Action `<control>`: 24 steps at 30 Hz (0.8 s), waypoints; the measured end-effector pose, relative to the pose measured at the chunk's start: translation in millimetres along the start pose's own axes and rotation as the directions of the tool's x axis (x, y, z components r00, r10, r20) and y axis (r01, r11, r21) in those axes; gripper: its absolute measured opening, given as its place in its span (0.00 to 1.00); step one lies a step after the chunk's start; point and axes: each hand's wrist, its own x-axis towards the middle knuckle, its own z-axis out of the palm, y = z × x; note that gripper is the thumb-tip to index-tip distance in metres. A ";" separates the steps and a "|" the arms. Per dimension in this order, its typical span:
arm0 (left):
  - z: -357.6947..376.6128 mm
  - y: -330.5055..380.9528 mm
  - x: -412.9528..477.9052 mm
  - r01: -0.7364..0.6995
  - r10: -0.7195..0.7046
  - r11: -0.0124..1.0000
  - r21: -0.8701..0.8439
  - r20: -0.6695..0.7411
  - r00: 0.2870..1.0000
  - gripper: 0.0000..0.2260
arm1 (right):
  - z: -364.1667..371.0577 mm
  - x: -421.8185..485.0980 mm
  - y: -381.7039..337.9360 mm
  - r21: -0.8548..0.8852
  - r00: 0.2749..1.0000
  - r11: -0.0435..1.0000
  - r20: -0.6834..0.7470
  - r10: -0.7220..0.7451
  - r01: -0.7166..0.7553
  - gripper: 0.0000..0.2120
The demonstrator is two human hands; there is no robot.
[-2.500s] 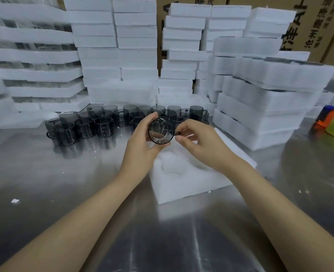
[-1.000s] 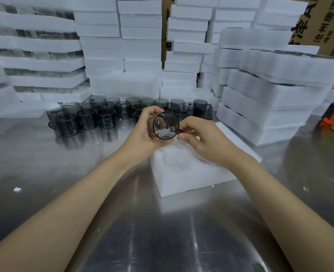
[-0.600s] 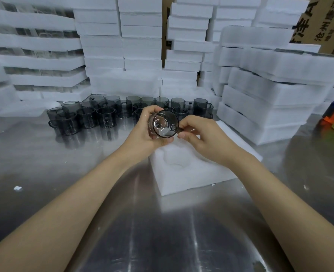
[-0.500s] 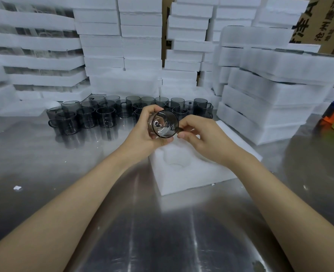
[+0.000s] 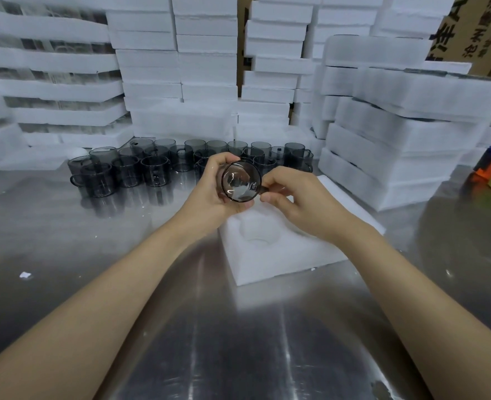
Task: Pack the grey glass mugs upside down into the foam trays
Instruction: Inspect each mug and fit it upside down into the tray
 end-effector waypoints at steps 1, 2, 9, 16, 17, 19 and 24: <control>0.3 0.2 -0.3 -0.012 0.012 1.000 0.011 -0.002 1.000 0.29 | 0.0 -0.2 0.2 -0.001 1.000 1.000 -0.001 -0.005 0.005 0.02; 0.5 0.2 -0.7 -0.024 0.024 0.999 0.023 -0.003 1.000 0.29 | -0.1 -0.4 0.5 -0.001 1.000 1.000 -0.001 -0.012 0.012 0.02; 0.3 3.6 -1.0 -0.036 0.037 0.998 0.054 -0.010 0.999 0.30 | -0.6 -2.1 -0.6 0.004 0.998 0.998 -0.007 -0.065 0.065 0.03; -3.1 3.7 -1.1 -0.039 0.038 0.999 0.037 0.028 0.999 0.29 | -0.7 -2.5 -0.5 -0.015 0.995 0.995 -0.016 -0.094 0.094 0.02; -3.4 3.6 -1.0 -0.045 0.044 0.998 0.033 0.034 0.998 0.29 | -0.9 -2.4 -0.7 -0.015 0.996 0.996 -0.018 -0.090 0.090 0.02; -3.2 2.1 -1.2 -0.050 0.049 0.999 0.008 0.045 0.998 0.29 | -0.1 -2.8 -1.6 0.002 0.997 0.997 -0.022 -0.073 0.073 0.02; 3.5 0.3 -1.7 -0.030 0.031 0.995 0.099 -0.012 0.999 0.28 | -5.5 -0.2 -5.3 0.469 0.978 0.872 -0.071 0.195 -0.140 0.05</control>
